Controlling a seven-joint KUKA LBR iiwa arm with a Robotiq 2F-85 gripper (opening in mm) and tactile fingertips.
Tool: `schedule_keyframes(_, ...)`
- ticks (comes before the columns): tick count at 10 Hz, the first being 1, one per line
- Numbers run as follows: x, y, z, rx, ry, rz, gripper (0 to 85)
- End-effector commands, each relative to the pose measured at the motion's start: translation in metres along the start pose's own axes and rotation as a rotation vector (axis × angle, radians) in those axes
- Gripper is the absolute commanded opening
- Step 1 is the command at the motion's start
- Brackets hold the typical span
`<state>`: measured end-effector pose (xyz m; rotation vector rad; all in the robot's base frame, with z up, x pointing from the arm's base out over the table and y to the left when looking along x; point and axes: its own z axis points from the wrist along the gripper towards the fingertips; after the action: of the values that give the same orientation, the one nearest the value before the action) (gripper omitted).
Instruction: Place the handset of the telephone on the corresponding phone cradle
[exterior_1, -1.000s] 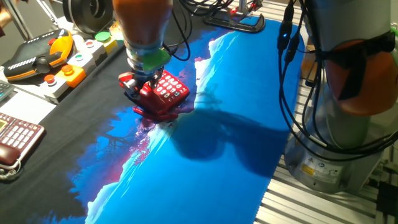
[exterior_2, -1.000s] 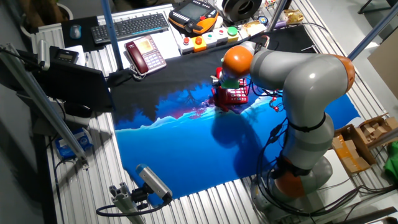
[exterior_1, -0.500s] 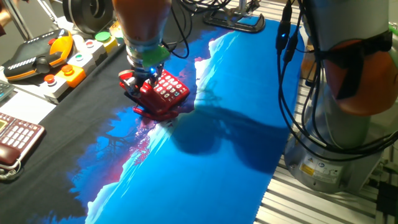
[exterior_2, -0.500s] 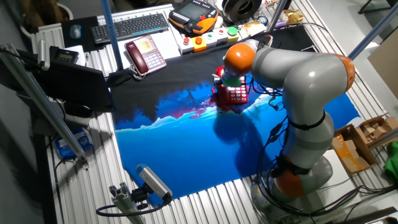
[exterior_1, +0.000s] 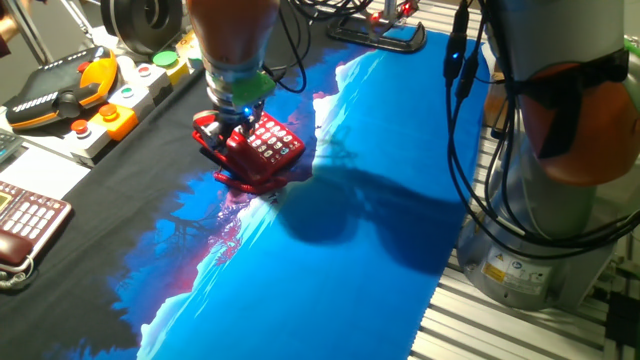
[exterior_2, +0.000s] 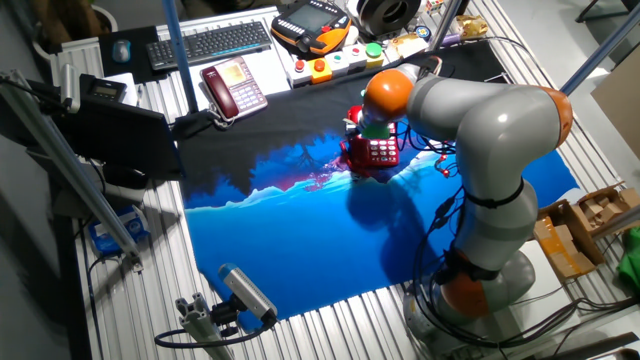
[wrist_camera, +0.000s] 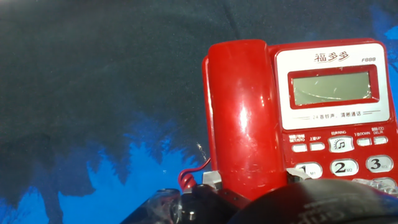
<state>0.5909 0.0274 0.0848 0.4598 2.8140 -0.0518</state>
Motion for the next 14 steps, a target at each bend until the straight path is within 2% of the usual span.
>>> schedule_keyframes(1, -0.0002, 0.0002, 0.0014, -0.001, 0.000, 0.000, 0.7)
schedule_keyframes(6, 0.0003, 0.0007, 0.0022, 0.001, 0.014, -0.005, 0.7)
schedule_keyframes(14, 0.0005, 0.0007, 0.0065, 0.004, 0.020, -0.012, 0.7)
